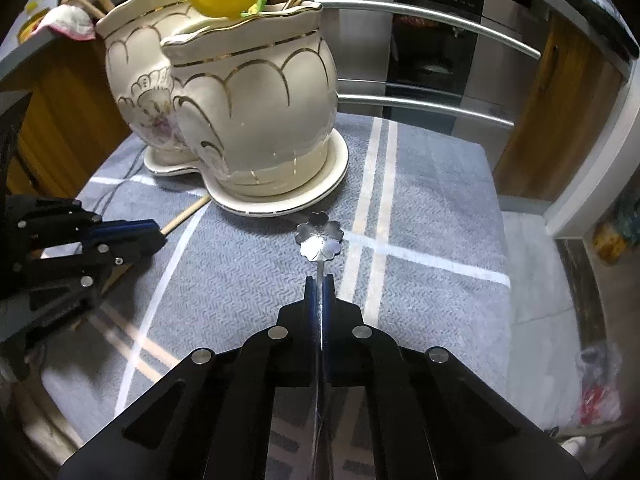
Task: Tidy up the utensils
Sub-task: 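Grasp the last wooden chopstick with the left tool while the right tool grasps the silver spoon, then lift chopstick over larger cup with left tool while right tool carries spoon over smaller cup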
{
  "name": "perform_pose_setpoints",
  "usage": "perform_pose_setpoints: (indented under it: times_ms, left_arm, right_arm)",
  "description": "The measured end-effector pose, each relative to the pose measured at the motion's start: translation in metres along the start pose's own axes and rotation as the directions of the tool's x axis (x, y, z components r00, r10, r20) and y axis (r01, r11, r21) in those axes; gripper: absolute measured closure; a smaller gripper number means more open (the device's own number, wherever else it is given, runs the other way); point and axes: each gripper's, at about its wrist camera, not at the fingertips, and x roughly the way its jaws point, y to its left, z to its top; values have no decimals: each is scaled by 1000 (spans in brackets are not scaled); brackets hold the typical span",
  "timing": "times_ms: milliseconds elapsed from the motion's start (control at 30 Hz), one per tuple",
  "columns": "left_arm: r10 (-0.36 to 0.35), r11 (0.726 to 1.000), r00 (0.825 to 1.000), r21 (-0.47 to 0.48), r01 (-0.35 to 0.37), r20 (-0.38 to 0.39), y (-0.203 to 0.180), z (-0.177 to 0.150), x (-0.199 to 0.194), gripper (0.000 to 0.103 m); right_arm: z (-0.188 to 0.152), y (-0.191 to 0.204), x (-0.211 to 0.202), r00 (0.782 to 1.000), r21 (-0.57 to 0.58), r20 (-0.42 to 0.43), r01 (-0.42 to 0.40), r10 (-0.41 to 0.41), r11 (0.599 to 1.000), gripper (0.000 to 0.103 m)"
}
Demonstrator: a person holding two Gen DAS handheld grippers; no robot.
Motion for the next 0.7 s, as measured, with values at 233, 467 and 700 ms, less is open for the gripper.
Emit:
perform_pose_setpoints:
  times_ms: [233, 467, 700]
  left_arm:
    - [-32, 999, 999, 19, 31, 24, 1, -16, -17, 97]
    - [-69, 998, 989, 22, 67, 131, 3, -32, -58, 97]
    - [-97, 995, 959, 31, 92, 265, 9, -40, -96, 97]
  right_arm:
    - [-17, -1, -23, 998, 10, 61, 17, -18, 1000, 99]
    - [-31, -3, -64, 979, 26, 206, -19, 13, 999, 99]
    - [-37, 8, -107, 927, -23, 371, -45, 50, 999, 99]
